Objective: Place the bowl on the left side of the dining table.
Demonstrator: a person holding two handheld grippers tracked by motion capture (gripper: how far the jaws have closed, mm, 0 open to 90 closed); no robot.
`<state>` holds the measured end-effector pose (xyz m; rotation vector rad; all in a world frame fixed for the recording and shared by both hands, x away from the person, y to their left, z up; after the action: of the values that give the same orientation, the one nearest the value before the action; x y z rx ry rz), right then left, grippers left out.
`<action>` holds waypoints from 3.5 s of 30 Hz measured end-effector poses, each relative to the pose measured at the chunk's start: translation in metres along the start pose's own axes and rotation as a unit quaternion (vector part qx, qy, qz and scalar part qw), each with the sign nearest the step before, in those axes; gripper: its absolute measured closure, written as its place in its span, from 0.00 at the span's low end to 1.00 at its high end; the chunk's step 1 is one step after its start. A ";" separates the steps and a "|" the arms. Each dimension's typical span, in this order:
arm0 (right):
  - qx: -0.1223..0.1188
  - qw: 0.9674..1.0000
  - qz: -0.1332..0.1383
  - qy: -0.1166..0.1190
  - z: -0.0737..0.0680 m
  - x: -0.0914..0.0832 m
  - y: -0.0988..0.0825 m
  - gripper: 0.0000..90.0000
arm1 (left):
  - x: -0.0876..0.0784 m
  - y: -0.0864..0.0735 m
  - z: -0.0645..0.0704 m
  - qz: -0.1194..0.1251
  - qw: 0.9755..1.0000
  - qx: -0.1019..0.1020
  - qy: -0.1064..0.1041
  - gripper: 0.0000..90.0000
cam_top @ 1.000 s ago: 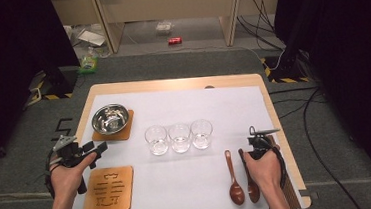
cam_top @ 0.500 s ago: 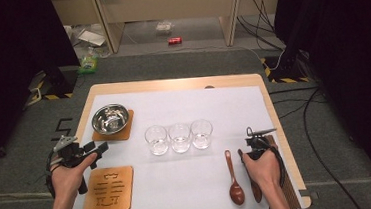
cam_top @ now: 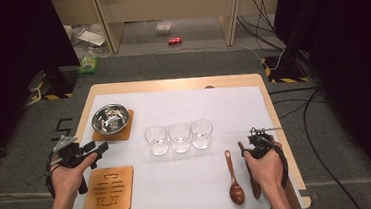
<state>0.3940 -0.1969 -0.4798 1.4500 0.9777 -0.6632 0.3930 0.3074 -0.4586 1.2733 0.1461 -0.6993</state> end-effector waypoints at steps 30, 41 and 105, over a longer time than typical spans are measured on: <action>-0.039 0.991 0.126 0.001 0.003 -0.013 0.018 0.94 | -0.005 0.004 -0.002 0.021 1.000 -0.003 0.012 0.46; -0.042 0.985 0.164 0.007 0.001 -0.019 0.028 0.94 | -0.006 0.006 -0.002 0.026 1.000 0.001 0.013 0.46; -0.071 0.966 0.249 0.023 -0.028 -0.018 0.117 0.94 | -0.019 0.006 -0.007 0.046 0.999 0.000 0.023 0.46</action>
<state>0.4819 -0.1658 -0.4021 1.5083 0.6396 -0.1880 0.3833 0.3222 -0.4473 1.2889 0.1233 -0.5911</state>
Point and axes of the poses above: each handheld gripper's, and its own axes: x roughly forward along the jaws, y roughly out of its top, z roughly to its right, the point moved 5 cm from there along x, roughly forward along the jaws, and after that the axes turned 3 degrees about -y, right-handed, at the moved point
